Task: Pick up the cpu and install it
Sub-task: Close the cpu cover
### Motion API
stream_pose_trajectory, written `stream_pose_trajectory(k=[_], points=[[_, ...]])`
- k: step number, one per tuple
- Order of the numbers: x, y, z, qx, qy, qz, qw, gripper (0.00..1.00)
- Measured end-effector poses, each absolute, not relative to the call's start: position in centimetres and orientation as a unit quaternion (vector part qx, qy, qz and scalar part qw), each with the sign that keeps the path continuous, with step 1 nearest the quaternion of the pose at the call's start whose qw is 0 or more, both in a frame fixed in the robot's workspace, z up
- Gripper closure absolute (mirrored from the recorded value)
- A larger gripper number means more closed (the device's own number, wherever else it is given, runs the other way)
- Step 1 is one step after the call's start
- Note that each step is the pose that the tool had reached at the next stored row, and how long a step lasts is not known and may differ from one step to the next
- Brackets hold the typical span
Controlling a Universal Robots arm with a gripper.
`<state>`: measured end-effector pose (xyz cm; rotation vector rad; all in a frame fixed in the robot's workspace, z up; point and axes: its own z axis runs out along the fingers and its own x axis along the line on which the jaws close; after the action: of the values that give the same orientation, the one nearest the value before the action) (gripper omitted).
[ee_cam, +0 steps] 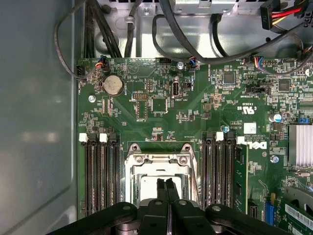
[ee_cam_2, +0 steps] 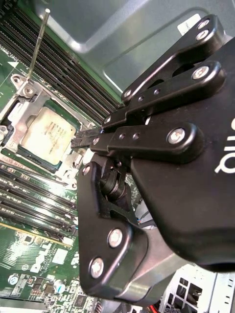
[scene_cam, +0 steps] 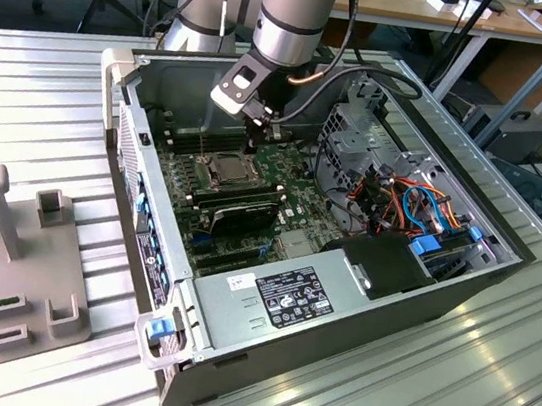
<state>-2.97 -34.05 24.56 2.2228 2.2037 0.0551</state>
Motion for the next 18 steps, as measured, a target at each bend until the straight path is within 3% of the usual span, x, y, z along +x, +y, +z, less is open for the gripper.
stream_pose_trajectory(k=[18], points=[[-5.7,-34.0,23.3,0.71,0.704,0.017,0.005,0.89]])
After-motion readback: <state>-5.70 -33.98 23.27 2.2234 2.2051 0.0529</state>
